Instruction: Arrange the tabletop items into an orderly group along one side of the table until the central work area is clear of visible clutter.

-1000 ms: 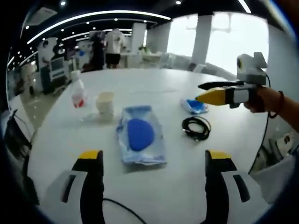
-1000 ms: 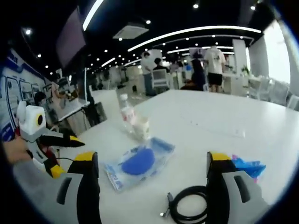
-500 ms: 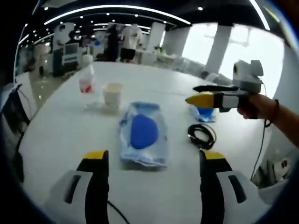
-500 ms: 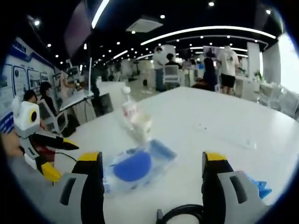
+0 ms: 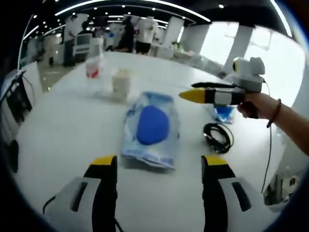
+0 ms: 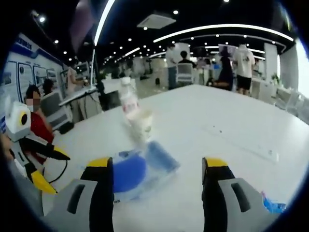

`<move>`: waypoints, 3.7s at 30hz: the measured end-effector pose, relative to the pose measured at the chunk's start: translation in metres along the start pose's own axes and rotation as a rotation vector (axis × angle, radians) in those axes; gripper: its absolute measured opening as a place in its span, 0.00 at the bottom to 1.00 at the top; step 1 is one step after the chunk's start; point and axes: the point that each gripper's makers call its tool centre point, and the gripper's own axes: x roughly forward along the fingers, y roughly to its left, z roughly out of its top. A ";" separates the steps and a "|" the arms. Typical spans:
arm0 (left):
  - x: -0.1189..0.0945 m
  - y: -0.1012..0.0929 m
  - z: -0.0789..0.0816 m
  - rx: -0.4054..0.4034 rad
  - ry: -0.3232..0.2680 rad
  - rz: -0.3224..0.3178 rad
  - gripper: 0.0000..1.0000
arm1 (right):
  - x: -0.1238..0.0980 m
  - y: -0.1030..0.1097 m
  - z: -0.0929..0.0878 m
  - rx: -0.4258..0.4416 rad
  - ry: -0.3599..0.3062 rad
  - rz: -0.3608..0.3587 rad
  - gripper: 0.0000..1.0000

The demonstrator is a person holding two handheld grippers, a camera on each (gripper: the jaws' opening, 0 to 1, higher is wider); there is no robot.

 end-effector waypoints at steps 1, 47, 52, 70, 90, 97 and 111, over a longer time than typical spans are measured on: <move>0.002 -0.001 -0.002 -0.003 0.000 -0.003 0.67 | 0.004 -0.001 -0.002 -0.013 0.001 0.007 0.70; 0.046 -0.006 -0.034 -0.297 0.105 -0.101 0.12 | 0.051 -0.022 -0.034 -0.230 0.111 -0.018 0.16; 0.046 -0.009 -0.032 -0.301 0.101 -0.118 0.06 | 0.049 -0.025 -0.037 -0.252 0.138 -0.032 0.08; 0.036 0.015 0.007 -0.330 0.015 -0.087 0.00 | 0.018 -0.038 -0.043 -0.252 0.214 -0.080 0.01; 0.045 0.026 0.050 -0.216 -0.004 -0.081 0.00 | -0.042 -0.045 -0.027 -0.063 0.154 -0.149 0.01; 0.056 0.028 0.073 -0.207 -0.017 -0.090 0.00 | -0.061 -0.044 -0.028 -0.003 0.130 -0.201 0.01; 0.094 0.013 0.089 -0.136 0.003 -0.116 0.00 | -0.085 -0.059 -0.032 0.043 0.074 -0.326 0.01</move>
